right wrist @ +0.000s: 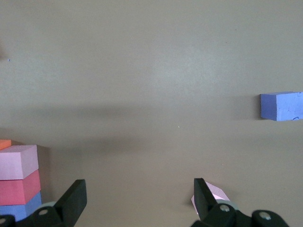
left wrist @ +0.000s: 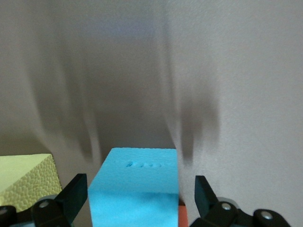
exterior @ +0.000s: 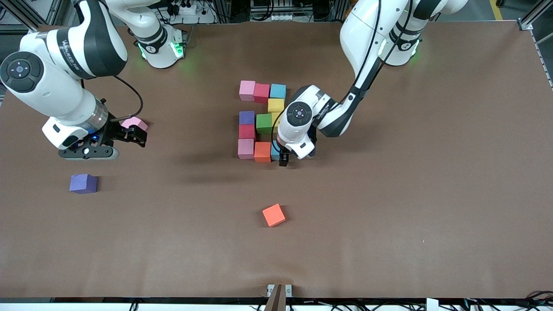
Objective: Form number 2 with 11 blocks
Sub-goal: 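Lower the cyan block beside the orange block with the left gripper, then release cyan and lift the left gripper while the right gripper retracts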
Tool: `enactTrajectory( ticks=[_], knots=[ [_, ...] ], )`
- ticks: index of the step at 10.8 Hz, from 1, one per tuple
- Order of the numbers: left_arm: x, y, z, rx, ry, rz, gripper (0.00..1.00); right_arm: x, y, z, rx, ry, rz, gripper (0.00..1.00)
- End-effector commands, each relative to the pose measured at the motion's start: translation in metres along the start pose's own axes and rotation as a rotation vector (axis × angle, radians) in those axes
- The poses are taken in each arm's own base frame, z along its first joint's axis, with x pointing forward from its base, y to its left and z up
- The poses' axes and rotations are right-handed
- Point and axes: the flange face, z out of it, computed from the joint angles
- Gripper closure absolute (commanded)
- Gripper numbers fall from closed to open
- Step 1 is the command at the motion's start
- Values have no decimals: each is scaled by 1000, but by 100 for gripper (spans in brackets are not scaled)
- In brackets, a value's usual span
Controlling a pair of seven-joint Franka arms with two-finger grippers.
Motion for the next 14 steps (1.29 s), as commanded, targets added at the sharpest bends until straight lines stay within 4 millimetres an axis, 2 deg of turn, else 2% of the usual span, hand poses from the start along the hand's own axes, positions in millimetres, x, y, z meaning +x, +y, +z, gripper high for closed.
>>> enactTrajectory(
  ticks=[1, 5, 8, 10, 12, 14],
  knots=[
    [0, 2, -15, -15, 37, 22, 0, -5, 6, -15, -3, -3, -6, 0],
    [11, 11, -40, -12, 59, 21, 0, -11, 8, -29, -8, -35, -5, 0],
    [26, 27, -76, -37, 72, 12, 0, -15, 14, -43, -8, -38, 7, 0],
    [30, 29, -99, -47, 92, 52, 0, -21, 28, -71, -7, -30, 37, 0],
    [48, 47, -129, -62, 88, 49, 0, -22, 44, -107, -7, -26, 72, 0],
    [60, 63, -156, -33, 108, 98, 0, -23, 70, -137, -2, 16, 107, 0]
  ],
)
